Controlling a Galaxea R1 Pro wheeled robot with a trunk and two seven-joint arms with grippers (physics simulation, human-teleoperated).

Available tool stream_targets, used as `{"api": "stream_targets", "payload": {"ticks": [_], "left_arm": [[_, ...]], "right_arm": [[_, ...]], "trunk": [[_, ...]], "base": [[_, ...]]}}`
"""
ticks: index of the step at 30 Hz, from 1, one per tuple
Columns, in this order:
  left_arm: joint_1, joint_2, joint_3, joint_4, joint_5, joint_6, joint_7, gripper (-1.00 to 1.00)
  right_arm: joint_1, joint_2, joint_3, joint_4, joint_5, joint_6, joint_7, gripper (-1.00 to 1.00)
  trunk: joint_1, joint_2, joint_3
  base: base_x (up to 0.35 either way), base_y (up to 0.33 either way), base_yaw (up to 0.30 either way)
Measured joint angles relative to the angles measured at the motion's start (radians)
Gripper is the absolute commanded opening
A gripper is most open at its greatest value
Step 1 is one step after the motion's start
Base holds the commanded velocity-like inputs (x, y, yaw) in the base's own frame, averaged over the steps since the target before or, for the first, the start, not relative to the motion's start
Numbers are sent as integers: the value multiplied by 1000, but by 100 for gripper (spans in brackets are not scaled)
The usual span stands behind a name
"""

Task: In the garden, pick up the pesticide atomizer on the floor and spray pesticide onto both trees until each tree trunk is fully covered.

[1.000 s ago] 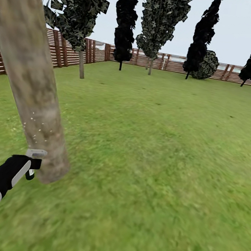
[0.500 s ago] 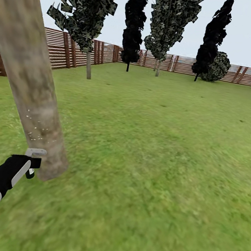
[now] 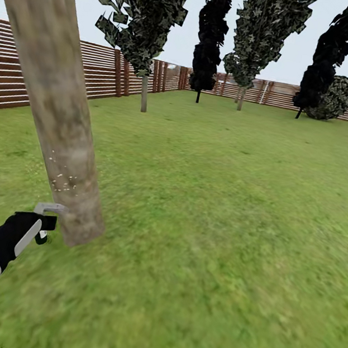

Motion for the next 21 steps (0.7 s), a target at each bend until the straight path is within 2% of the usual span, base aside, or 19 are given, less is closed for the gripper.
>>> {"api": "stream_targets", "payload": {"ticks": [3,7,8,12,15,21], "left_arm": [[-28,8,-1,-3,-3,10,-7,-100],[-141,14,-3,-12,-10,23,-12,-100],[-165,13,-4,-13,-8,53,-14,-100],[-165,19,-2,-33,-13,69,-12,-100],[-159,29,-2,-87,-11,73,-9,-100],[-157,28,-2,-92,-9,70,-8,-100]], "right_arm": [[0,0,0,-1,0,0,0,100],[0,-2,-1,-2,0,-1,0,100],[0,-3,-2,-2,0,-1,0,100],[0,-2,-2,-2,0,0,0,100],[0,-2,-2,-2,0,0,0,100],[0,-2,-2,-2,0,0,0,100]], "trunk": [[0,0,0],[0,0,0],[0,0,0],[0,0,0],[0,0,0],[0,0,0]], "base": [[12,-2,271],[0,0,40],[0,0,2],[15,0,0],[226,-106,0],[233,-183,0]]}}
